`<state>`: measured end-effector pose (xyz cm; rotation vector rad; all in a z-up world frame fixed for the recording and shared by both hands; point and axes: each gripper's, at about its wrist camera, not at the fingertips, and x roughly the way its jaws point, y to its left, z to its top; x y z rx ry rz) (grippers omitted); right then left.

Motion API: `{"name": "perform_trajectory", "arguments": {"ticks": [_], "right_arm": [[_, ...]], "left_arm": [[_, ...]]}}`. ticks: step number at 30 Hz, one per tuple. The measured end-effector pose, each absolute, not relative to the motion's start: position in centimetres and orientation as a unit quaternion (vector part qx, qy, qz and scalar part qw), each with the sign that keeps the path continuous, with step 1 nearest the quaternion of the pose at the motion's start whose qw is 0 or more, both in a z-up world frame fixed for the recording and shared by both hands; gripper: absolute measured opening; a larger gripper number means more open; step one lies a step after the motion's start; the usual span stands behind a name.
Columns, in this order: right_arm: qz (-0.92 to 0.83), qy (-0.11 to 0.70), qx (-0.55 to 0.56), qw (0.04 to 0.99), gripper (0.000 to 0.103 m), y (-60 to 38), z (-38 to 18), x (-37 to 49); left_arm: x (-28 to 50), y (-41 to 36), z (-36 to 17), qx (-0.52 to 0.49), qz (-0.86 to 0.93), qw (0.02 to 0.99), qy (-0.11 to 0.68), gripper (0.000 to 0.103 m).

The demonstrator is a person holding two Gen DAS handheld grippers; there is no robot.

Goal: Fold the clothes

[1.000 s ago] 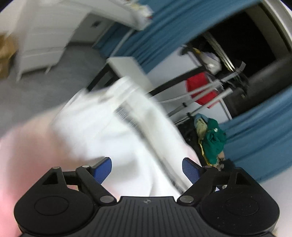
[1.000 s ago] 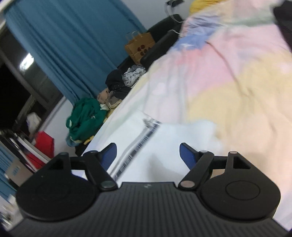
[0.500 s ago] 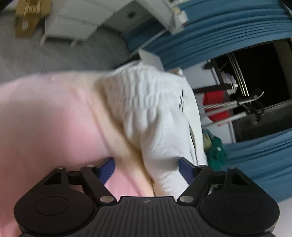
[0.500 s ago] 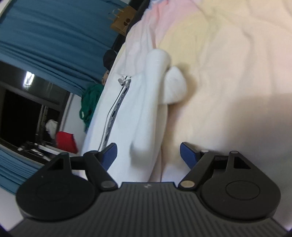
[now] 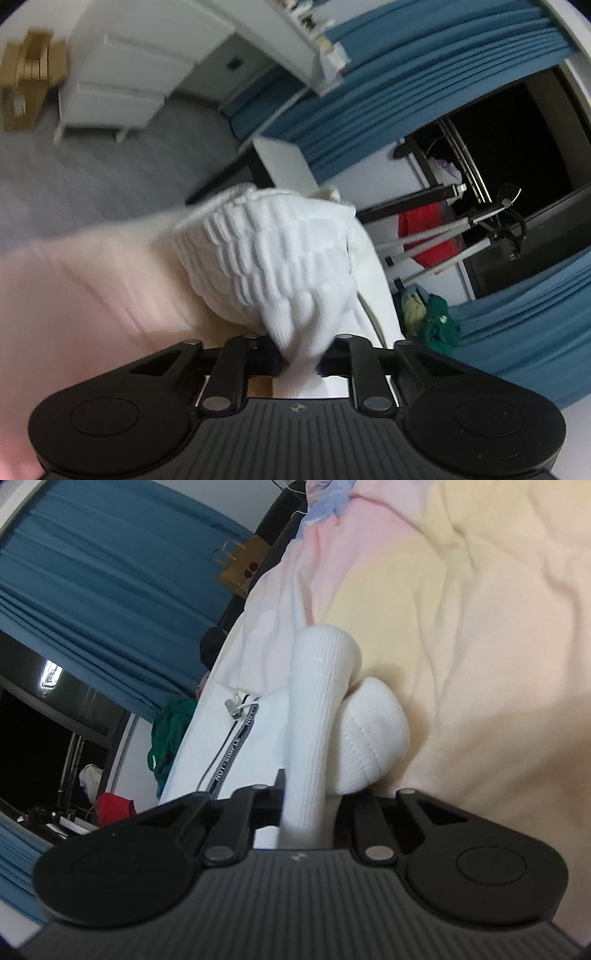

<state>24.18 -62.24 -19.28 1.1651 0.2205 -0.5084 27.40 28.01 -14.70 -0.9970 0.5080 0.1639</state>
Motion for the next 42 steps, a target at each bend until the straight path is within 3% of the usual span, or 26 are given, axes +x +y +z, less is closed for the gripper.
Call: {"name": "perform_trajectory", "arguments": {"ticks": [8, 15, 19, 26, 30, 34, 36, 40, 42], "right_arm": [[-0.224, 0.089, 0.568, 0.787, 0.012, -61.1, -15.9, 17.9], [-0.207, 0.122, 0.585, 0.775, 0.012, -60.7, -15.1, 11.0], [-0.197, 0.142, 0.582, 0.776, 0.012, -60.2, -14.9, 8.3], [-0.212, 0.191, 0.575, 0.767, 0.012, -60.6, -17.7, 7.4], [-0.203, 0.199, 0.553, 0.783, 0.012, -60.4, -18.0, 7.4], [-0.196, 0.197, 0.537, 0.797, 0.012, -60.1, -18.2, 7.2], [-0.193, 0.193, 0.545, 0.793, 0.013, -60.1, -18.4, 6.9], [-0.209, 0.191, 0.528, 0.801, 0.019, -59.1, -17.9, 6.8], [-0.206, 0.192, 0.524, 0.804, 0.03, -58.8, -17.7, 7.1]], "left_arm": [[22.6, 27.6, -7.1, -0.446, 0.075, 0.857, 0.248, 0.013], [13.7, 30.5, -2.0, -0.402, 0.078, 0.865, 0.291, 0.013], [8.6, 31.7, -2.1, -0.389, 0.081, 0.857, 0.329, 0.014], [4.6, 31.6, -6.8, -0.364, 0.098, 0.856, 0.355, 0.018], [3.9, 30.7, -8.0, -0.349, 0.097, 0.859, 0.362, 0.028], [2.8, 29.5, -8.4, -0.313, 0.089, 0.864, 0.383, 0.057], [1.6, 28.8, -8.0, -0.283, 0.088, 0.873, 0.387, 0.065], [-1.4, 26.9, -6.2, -0.217, 0.099, 0.899, 0.367, 0.079], [-2.3, 25.5, -5.1, -0.167, 0.102, 0.915, 0.353, 0.082]]}}
